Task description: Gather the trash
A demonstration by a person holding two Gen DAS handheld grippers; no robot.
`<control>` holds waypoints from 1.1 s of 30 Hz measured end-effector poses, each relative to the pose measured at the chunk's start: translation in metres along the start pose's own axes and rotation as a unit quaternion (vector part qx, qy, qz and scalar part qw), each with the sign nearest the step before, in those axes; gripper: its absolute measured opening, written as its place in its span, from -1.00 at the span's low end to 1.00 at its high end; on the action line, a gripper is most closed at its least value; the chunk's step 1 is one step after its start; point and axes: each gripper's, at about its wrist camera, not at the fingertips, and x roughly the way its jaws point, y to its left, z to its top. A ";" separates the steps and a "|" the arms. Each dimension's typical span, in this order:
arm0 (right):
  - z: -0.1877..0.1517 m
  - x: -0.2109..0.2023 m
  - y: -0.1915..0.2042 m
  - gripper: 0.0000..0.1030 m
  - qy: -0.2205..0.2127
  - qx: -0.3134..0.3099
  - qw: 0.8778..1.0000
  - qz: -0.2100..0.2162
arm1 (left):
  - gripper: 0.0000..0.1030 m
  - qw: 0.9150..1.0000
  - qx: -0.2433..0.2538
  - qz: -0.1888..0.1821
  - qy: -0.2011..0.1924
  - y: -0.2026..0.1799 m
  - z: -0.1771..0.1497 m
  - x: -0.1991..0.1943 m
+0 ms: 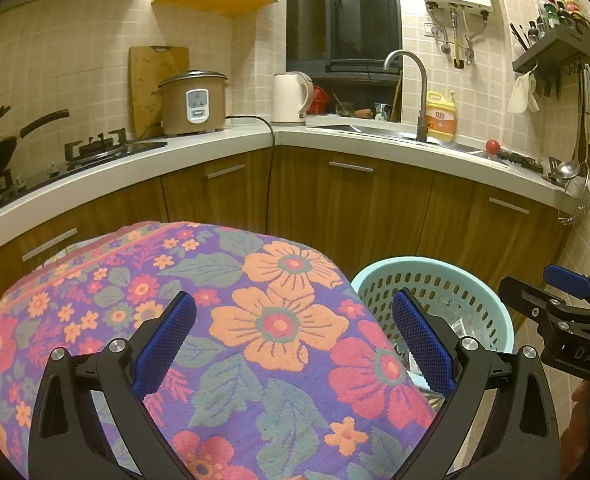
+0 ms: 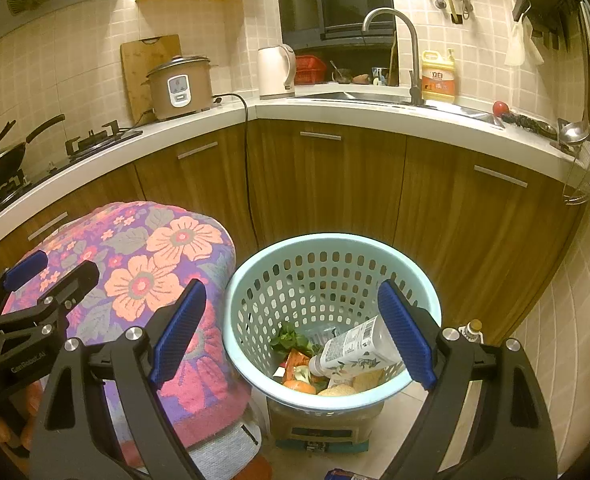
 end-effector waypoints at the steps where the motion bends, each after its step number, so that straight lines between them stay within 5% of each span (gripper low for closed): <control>1: -0.001 0.000 0.000 0.62 0.000 0.000 1.000 -0.001 | 0.85 1.000 0.000 0.001 -0.001 -0.001 0.000 0.000; 33: -0.001 0.001 0.000 0.62 -0.001 -0.001 1.000 -0.003 | 0.85 1.000 0.005 0.012 -0.004 0.002 0.000 0.002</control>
